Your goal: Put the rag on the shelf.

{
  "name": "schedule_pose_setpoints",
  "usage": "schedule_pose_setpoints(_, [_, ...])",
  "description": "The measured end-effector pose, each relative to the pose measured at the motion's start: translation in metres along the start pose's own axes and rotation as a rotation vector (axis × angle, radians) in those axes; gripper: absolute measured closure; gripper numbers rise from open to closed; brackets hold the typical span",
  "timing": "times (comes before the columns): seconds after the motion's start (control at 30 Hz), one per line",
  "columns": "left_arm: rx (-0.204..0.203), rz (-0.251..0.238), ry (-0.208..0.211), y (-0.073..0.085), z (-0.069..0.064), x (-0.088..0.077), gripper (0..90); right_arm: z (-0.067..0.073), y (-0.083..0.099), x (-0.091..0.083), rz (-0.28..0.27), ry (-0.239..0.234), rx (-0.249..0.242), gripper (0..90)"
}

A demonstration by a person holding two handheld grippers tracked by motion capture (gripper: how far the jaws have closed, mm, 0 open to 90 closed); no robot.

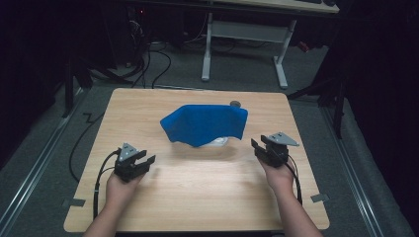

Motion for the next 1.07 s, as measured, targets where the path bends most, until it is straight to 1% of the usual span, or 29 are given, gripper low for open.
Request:
schedule_pose_setpoints(0.07, [0.001, 0.007, -0.001, 0.007, -0.002, -0.006, 54.3, 0.004, 0.004, -0.006, -0.004, -0.009, 0.004, 53.6])
schedule_pose_setpoints(0.1, [0.000, 0.010, 0.000, 0.009, -0.003, -0.008, 54.3, 0.007, 0.007, -0.009, -0.010, -0.011, -0.002, 52.6])
schedule_pose_setpoints(0.13, [-0.010, 0.007, 0.007, 0.011, -0.005, -0.012, 54.2, 0.008, 0.009, -0.011, -0.008, -0.009, -0.007, 51.9])
schedule_pose_setpoints(0.17, [-0.013, 0.005, 0.011, 0.012, -0.006, -0.014, 53.6, 0.013, 0.012, -0.017, -0.015, -0.013, -0.018, 50.2])
schedule_pose_setpoints(0.2, [-0.008, 0.003, 0.012, 0.013, -0.008, -0.018, 53.6, 0.013, 0.012, -0.017, -0.015, -0.013, -0.018, 50.2])
schedule_pose_setpoints(0.23, [-0.003, 0.001, 0.019, 0.015, -0.012, -0.024, 53.0, 0.018, 0.016, -0.024, -0.017, -0.023, -0.023, 48.1])
schedule_pose_setpoints(0.27, [0.002, 0.000, 0.025, 0.017, -0.015, -0.028, 52.6, 0.020, 0.018, -0.026, -0.017, -0.026, -0.025, 47.5])
schedule_pose_setpoints(0.3, [0.002, 0.000, 0.025, 0.017, -0.015, -0.028, 52.2, 0.020, 0.018, -0.026, -0.017, -0.026, -0.025, 47.5])
schedule_pose_setpoints(0.33, [0.007, 0.003, 0.030, 0.019, -0.017, -0.030, 52.2, 0.022, 0.020, -0.030, -0.019, -0.029, -0.029, 46.9])
schedule_pose_setpoints(0.37, [0.018, 0.004, 0.032, 0.021, -0.021, -0.034, 51.8, 0.024, 0.022, -0.032, -0.022, -0.030, -0.031, 46.1])
schedule_pose_setpoints(0.4, [0.027, 0.003, 0.038, 0.027, -0.027, -0.040, 50.9, 0.028, 0.027, -0.038, -0.021, -0.040, -0.030, 44.2])
schedule_pose_setpoints(0.43, [0.027, 0.003, 0.038, 0.027, -0.027, -0.040, 50.6, 0.028, 0.027, -0.038, -0.021, -0.040, -0.030, 44.2])
schedule_pose_setpoints(0.47, [0.025, 0.000, 0.040, 0.032, -0.031, -0.044, 50.6, 0.030, 0.029, -0.041, -0.022, -0.041, -0.031, 43.4])
schedule_pose_setpoints(0.5, [0.003, 0.010, 0.051, 0.038, -0.037, -0.049, 50.6, 0.033, 0.035, -0.049, -0.032, -0.044, -0.034, 42.3])
schedule_pose_setpoints(0.53, [0.003, 0.010, 0.051, 0.038, -0.037, -0.049, 50.1, 0.033, 0.035, -0.049, -0.032, -0.044, -0.034, 42.3])
schedule_pose_setpoints(0.57, [-0.016, 0.016, 0.060, 0.041, -0.043, -0.054, 50.1, 0.035, 0.039, -0.053, -0.034, -0.046, -0.025, 41.2])
schedule_pose_setpoints(0.6, [-0.023, 0.013, 0.067, 0.043, -0.048, -0.059, 49.2, 0.036, 0.045, -0.059, -0.036, -0.051, -0.028, 40.4])
schedule_pose_setpoints(0.63, [-0.013, 0.008, 0.078, 0.049, -0.058, -0.067, 48.5, 0.039, 0.058, -0.069, -0.026, -0.053, -0.016, 40.3])
schedule_pose_setpoints(0.67, [-0.013, 0.008, 0.078, 0.049, -0.058, -0.067, 48.3, 0.039, 0.058, -0.069, -0.026, -0.053, -0.016, 40.3])
schedule_pose_setpoints(0.7, [-0.003, 0.011, 0.080, 0.051, -0.061, -0.069, 48.3, 0.040, 0.065, -0.073, -0.018, -0.058, -0.014, 40.4])
schedule_pose_setpoints(0.73, [0.016, 0.017, 0.079, 0.053, -0.064, -0.071, 47.2, 0.044, 0.074, -0.077, 0.009, -0.072, -0.022, 40.5])
schedule_pose_setpoints(0.77, [0.049, 0.008, 0.065, 0.050, -0.064, -0.069, 46.5, 0.044, 0.073, -0.077, 0.003, -0.070, -0.050, 40.3])
schedule_pose_setpoints(0.8, [0.049, 0.008, 0.065, 0.050, -0.064, -0.069, 45.7, 0.044, 0.073, -0.077, 0.003, -0.070, -0.050, 40.3])
schedule_pose_setpoints(0.83, [0.048, 0.011, 0.056, 0.049, -0.060, -0.063, 45.7, 0.045, 0.071, -0.074, -0.009, -0.062, -0.072, 40.2])
schedule_pose_setpoints(0.87, [0.048, 0.011, 0.056, 0.049, -0.060, -0.063, 45.4, 0.046, 0.071, -0.070, -0.002, -0.069, -0.070, 40.1])
schedule_pose_setpoints(0.93, [0.018, 0.024, 0.068, 0.050, -0.058, -0.058, 45.2, 0.047, 0.072, -0.067, 0.007, -0.075, -0.065, 40.0])
schedule_pose_setpoints(1.0, [0.025, 0.030, 0.065, 0.052, -0.057, -0.057, 45.0, 0.051, 0.075, -0.065, 0.018, -0.086, -0.077, 40.0])
schedule_pose_setpoints(1.07, [0.029, 0.031, 0.063, 0.052, -0.056, -0.058, 45.0, 0.051, 0.076, -0.066, 0.020, -0.088, -0.084, 40.1])
Point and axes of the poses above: each handheld gripper's, and its own axes: x roughly forward along the jaws, y roughly out of its underside, z roughly to its left, the point moved 10 cm from there along x, roughly forward along the jaws, and after that the axes turned 1 degree about -z, right-handed, at the moved point
